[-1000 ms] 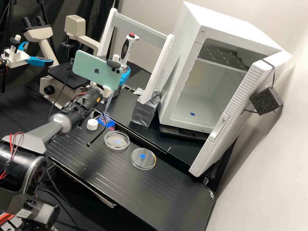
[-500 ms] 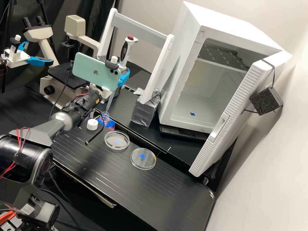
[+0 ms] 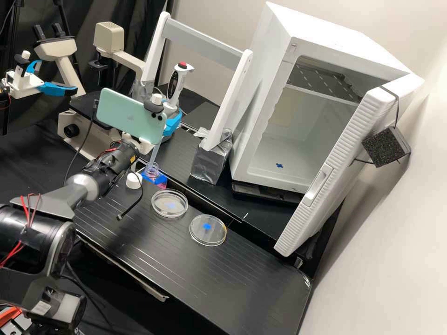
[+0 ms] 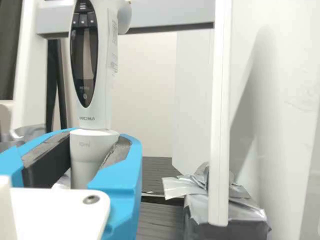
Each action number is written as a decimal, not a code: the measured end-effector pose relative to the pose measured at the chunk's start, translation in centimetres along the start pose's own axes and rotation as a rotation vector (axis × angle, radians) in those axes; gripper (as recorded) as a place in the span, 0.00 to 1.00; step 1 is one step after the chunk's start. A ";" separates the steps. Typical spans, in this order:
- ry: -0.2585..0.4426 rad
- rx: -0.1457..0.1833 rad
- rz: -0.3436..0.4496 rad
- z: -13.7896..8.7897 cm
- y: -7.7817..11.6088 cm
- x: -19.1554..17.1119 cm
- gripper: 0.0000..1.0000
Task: Use the pipette
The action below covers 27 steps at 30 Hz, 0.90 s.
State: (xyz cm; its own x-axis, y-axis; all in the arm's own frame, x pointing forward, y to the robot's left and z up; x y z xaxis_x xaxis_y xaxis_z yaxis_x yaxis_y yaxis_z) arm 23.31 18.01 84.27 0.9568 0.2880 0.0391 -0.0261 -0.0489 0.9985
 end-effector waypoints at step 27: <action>-0.033 -0.064 0.158 1.1 -2.5 -0.2 0.00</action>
State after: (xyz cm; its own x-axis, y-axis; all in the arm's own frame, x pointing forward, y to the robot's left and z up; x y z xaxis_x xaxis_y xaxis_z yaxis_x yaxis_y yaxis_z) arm 23.48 17.04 81.69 0.9484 0.2498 0.1952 -0.1939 -0.0299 0.9806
